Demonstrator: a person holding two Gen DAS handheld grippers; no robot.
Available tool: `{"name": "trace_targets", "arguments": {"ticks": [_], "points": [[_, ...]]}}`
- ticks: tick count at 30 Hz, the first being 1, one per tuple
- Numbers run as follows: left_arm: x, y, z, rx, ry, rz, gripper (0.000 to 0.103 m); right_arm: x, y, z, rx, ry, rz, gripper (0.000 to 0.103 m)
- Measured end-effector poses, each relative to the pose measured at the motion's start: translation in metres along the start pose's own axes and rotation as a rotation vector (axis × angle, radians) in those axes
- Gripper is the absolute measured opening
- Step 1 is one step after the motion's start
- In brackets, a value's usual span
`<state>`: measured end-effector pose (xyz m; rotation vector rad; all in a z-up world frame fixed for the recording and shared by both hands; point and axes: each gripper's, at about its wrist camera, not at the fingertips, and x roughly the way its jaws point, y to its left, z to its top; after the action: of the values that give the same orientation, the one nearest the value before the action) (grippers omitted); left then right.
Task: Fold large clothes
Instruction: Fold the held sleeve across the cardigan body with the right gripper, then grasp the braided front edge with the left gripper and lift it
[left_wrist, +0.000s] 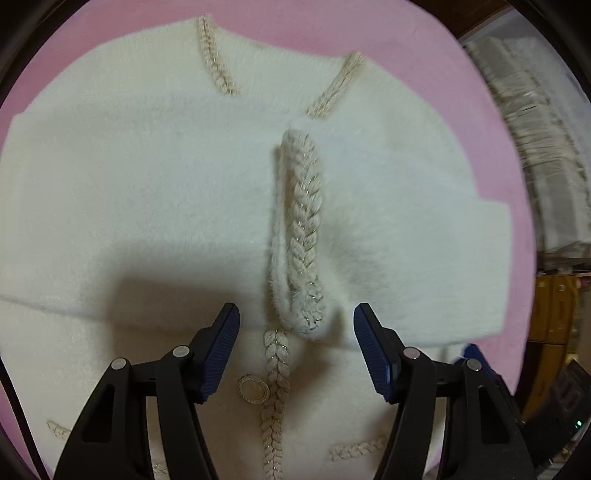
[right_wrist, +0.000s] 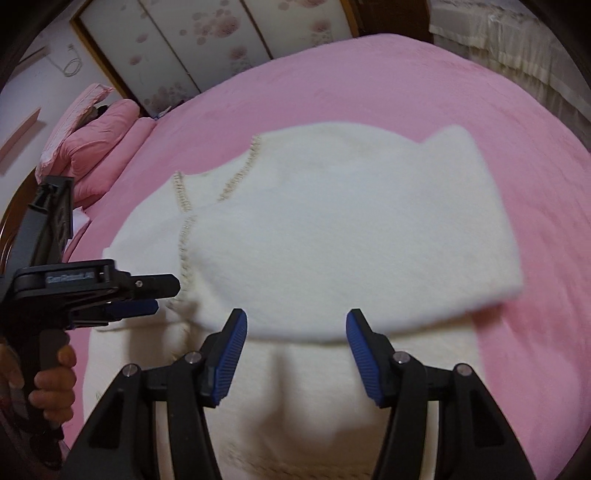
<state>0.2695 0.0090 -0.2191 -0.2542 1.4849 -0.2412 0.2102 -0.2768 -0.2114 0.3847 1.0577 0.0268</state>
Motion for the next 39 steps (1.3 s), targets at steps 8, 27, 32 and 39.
{"name": "trace_targets", "arguments": {"ticks": [8, 27, 32, 39], "points": [[0.017, -0.033, 0.001, -0.018, -0.023, 0.124, 0.027, -0.007, -0.060, -0.016, 0.125, 0.046, -0.063, 0.056], [-0.170, -0.094, 0.057, 0.015, -0.583, -0.069, 0.013, 0.017, -0.093, 0.034, -0.032, 0.046, -0.143, 0.056], [-0.127, -0.037, 0.038, -0.077, -0.434, 0.151, 0.013, 0.028, -0.090, 0.027, -0.075, 0.079, -0.183, 0.056], [-0.021, 0.063, -0.006, -0.213, -0.213, 0.249, 0.014, 0.028, -0.105, 0.024, -0.003, 0.057, -0.173, 0.056]]}}
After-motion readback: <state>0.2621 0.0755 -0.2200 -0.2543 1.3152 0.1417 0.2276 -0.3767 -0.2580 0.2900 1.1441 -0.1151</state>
